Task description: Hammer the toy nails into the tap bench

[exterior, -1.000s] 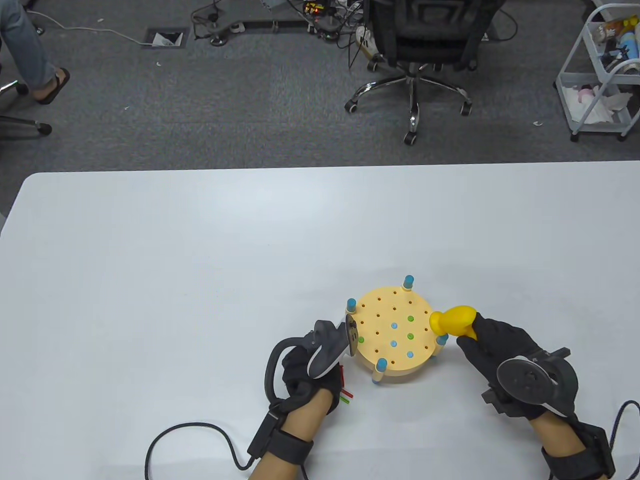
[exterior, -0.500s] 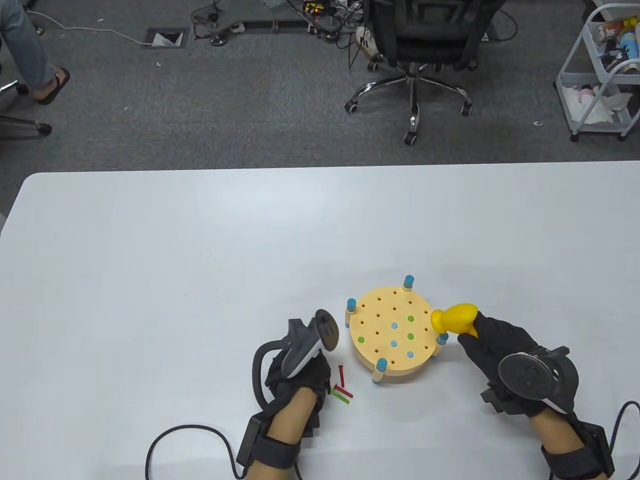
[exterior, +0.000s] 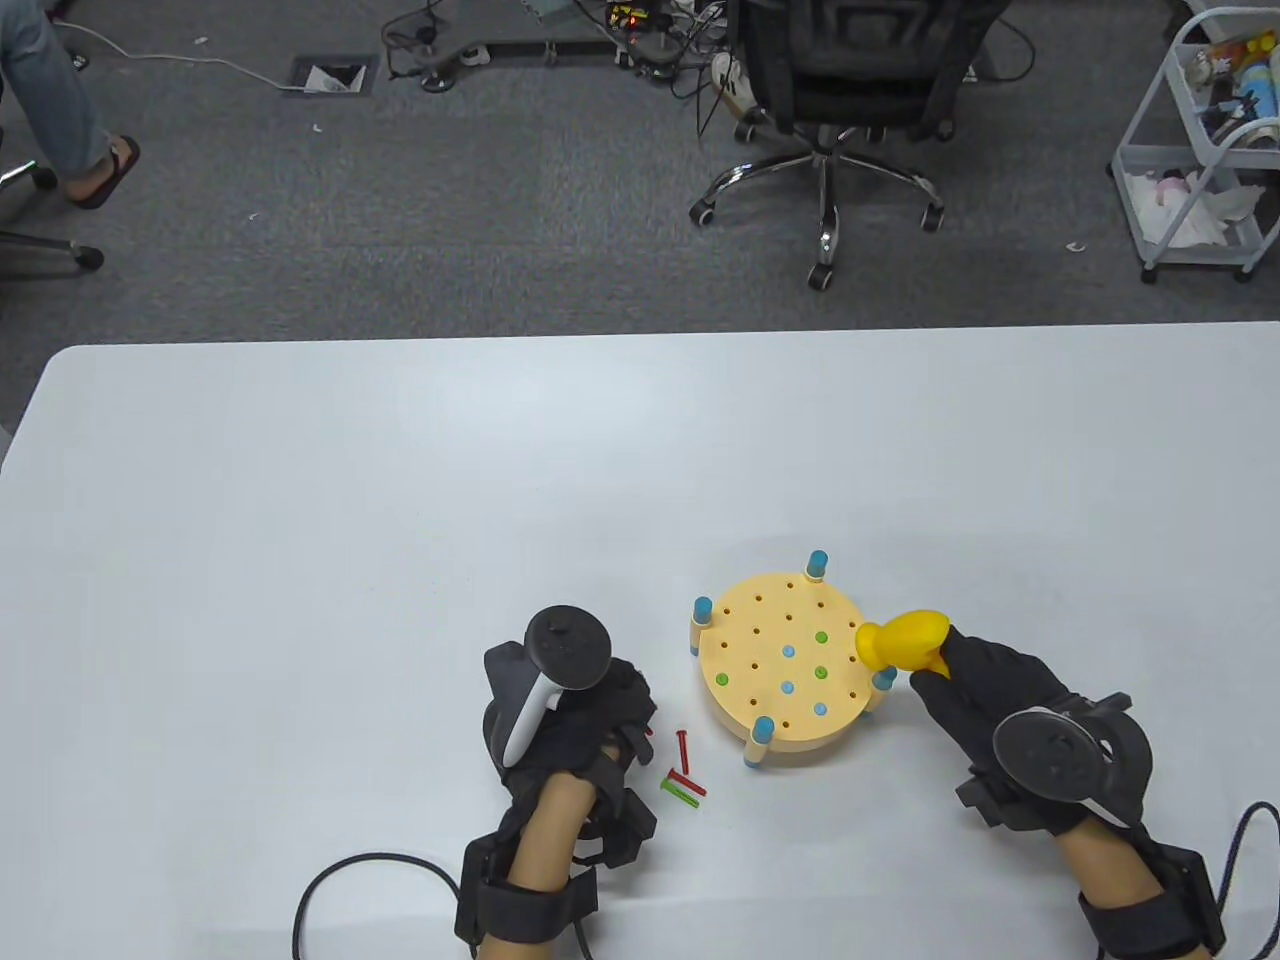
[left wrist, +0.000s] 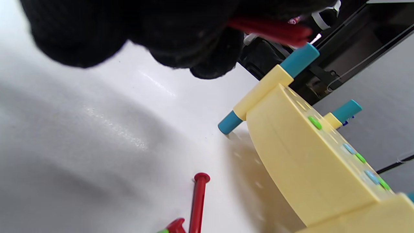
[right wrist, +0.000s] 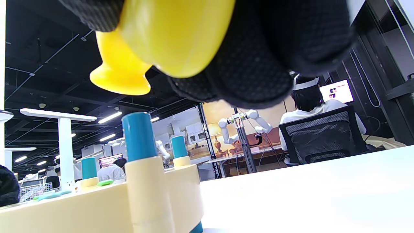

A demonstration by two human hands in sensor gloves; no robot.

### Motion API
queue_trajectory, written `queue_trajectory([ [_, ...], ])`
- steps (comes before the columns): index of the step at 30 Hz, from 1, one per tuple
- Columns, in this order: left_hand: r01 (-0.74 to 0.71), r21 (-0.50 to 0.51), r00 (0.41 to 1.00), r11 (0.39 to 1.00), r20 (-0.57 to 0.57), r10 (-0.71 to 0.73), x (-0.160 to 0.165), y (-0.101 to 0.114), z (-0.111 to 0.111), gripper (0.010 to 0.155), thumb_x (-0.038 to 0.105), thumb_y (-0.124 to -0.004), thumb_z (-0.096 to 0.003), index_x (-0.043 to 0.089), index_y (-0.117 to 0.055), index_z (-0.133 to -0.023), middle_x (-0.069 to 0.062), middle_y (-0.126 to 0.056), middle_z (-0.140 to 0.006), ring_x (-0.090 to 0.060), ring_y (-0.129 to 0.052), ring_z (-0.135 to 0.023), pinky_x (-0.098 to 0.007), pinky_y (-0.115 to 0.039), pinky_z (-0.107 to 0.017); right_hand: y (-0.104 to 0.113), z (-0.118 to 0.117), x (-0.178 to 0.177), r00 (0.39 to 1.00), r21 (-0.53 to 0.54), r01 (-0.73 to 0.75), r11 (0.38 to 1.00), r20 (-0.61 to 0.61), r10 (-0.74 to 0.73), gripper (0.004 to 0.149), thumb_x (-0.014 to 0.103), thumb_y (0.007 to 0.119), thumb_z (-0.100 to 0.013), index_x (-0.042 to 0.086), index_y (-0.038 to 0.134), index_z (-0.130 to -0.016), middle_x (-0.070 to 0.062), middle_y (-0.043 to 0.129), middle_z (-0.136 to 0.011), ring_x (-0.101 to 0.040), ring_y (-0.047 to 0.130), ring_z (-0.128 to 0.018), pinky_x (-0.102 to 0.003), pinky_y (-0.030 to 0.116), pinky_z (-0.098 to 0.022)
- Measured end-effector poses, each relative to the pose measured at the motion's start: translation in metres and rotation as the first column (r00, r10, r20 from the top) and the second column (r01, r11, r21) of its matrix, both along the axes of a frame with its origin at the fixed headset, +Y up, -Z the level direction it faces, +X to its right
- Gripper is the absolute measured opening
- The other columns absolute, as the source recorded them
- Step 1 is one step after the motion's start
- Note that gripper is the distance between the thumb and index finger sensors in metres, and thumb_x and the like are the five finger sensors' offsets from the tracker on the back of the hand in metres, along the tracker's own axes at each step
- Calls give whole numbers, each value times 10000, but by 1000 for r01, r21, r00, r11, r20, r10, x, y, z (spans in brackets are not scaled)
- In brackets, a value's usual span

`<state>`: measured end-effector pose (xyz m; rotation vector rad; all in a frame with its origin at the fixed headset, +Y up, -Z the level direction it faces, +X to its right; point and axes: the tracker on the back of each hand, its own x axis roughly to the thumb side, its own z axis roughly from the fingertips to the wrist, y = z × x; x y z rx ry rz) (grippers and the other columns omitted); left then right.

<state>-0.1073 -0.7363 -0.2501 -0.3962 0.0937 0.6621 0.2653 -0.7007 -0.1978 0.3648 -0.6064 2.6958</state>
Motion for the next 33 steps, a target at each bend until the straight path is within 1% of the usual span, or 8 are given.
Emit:
queue_trajectory([
  [4,-16,42,998,999,-66,18,-2,0,0,413,297,-640,-401,129,-829,-727,-155,-918,-482,-95,-858,-224,-377,-842,-226,-1,-1,-1,1000,-6,-1,1000,-7,1,654,547,566,-429,120,789,-871,-47,975,-581,-184,1009,-389,-375,857,-386],
  [13,-141,134,987,981,-63,150,1,5,3,421,357,-633,-423,122,-812,-722,-99,-943,-435,-64,-881,-176,-354,-866,-192,-3,-1,-2,1000,-16,-3,1000,-22,3,655,549,566,-428,121,789,-871,-46,974,-583,-183,1010,-390,-374,858,-387],
  [15,-150,217,985,965,-55,165,3,11,5,427,385,-651,-405,137,-832,-702,-95,-964,-416,-64,-894,-155,-347,-865,-170,-4,-2,-3,1000,-15,-5,1000,-23,5,654,549,567,-428,122,789,-871,-48,974,-583,-185,1009,-391,-374,858,-388],
  [17,-88,303,994,949,-31,102,8,20,8,425,405,-662,-399,158,-847,-690,-89,-987,-410,-68,-912,-140,-342,-867,-162,-3,-2,-3,1000,-15,-7,1000,-20,7,654,550,566,-428,123,789,-871,-45,974,-585,-183,1009,-392,-373,858,-389],
  [22,103,571,988,814,33,-148,49,54,16,413,401,-808,-378,163,-863,-710,-85,-1005,-453,-92,-949,-175,-342,-865,-178,-4,-2,-2,1000,-22,5,1000,-19,-5,654,550,567,-428,122,789,-871,-48,974,-584,-185,1009,-391,-374,857,-387],
  [26,196,569,939,799,124,-319,94,61,6,421,388,-858,-359,174,-855,-721,-83,-1003,-479,-92,-949,-195,-330,-857,-174,-5,-3,-3,1000,-25,-4,1000,-20,4,655,550,567,-428,123,788,-872,-47,974,-585,-185,1009,-392,-374,857,-389],
  [29,245,523,911,817,165,-379,114,57,-5,406,364,-855,-367,166,-862,-721,-100,-1002,-481,-107,-943,-191,-331,-842,-161,-5,-3,-2,1000,-24,-4,1000,-23,3,653,549,569,-428,122,789,-871,-48,974,-584,-185,1009,-391,-375,856,-388],
  [33,347,524,855,778,166,-492,125,52,-15,400,362,-856,-366,172,-869,-718,-101,-1001,-480,-113,-940,-193,-333,-836,-161,-4,-3,-2,1000,-25,-12,1000,-21,11,647,549,576,-425,127,794,-864,-47,972,-581,-188,1004,-390,-377,853,-389],
])
